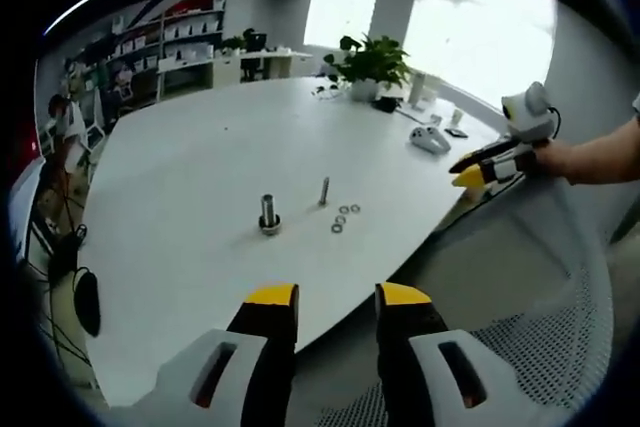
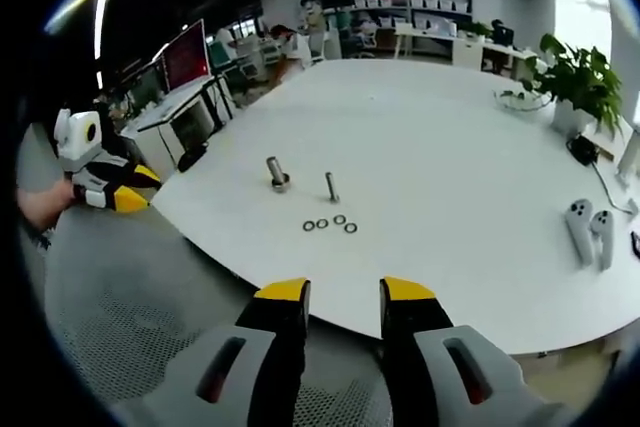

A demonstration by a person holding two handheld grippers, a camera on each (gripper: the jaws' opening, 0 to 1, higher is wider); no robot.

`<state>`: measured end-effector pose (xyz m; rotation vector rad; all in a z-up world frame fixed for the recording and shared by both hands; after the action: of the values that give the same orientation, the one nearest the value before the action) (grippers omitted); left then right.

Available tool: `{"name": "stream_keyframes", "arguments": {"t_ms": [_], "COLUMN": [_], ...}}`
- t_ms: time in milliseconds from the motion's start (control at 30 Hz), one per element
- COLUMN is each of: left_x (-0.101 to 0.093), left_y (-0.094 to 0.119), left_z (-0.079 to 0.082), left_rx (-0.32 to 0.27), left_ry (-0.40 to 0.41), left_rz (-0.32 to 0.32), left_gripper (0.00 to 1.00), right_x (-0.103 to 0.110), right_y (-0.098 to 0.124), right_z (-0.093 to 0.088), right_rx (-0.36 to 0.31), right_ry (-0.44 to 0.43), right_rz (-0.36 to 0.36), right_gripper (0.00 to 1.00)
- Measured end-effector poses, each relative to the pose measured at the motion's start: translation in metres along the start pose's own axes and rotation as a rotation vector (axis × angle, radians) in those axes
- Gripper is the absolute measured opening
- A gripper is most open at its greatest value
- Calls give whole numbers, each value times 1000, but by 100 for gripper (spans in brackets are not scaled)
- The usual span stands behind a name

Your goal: Place the washer onto the threaded stud by aligning its center hole with the stud, sliding it down to the base, and recovering from edge contact or off-axis alignment until the washer reaches the visible bottom stop.

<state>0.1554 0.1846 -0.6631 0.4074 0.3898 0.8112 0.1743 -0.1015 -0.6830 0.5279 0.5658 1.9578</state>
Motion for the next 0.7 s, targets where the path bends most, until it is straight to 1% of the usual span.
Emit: {"name": "stream_keyframes", "arguments": {"t_ms": [67, 100, 167, 267, 300, 433, 533, 600, 700], "left_x": [-1, -4, -12, -13, -15, -15, -12, -10, -9], "left_y": [0, -1, 0, 0, 0, 0, 0, 0, 1], "left_z": [-1, -1, 2, 0, 0, 1, 2, 1, 3], "left_rx": [7, 5, -16, -7, -7, -19, -29, -23, -31], "left_ry": [1, 2, 3, -12, -12, -8, 2, 5, 7], "left_rz": [-11, -32, -78, -86, -93, -89, -73, -68, -61], "left_gripper": [29, 29, 28, 28, 28, 26, 25, 25, 25], "right_x": [0, -2, -6, -9, -11, -14, -11, -11, -9], "right_y": [0, 1, 3, 5, 5, 5, 4, 4, 4], "right_z": [-1, 0, 6, 5, 3, 0, -2, -2, 1], "right_rx": [7, 9, -22, -19, -4, 4, 27, 21, 12], "right_ry": [10, 24, 44, 51, 52, 48, 56, 61, 62], "right_rz": [-4, -19, -56, -80, -92, -98, -89, -84, -78], "right_gripper": [31, 31, 31, 31, 31, 31, 31, 31, 31]}}
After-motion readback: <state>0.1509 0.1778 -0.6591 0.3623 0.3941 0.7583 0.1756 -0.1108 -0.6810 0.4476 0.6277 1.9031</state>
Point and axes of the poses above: the point that each gripper's makers call its tool centre point, and the gripper's own axes: y roughly backward along the fingers, x roughly to its left, z roughly out of its top, the point moved 3 cm from there along y, roughly backward along the fingers, and after that the axes turned 10 degrees about -x, right-handed, at the moved point
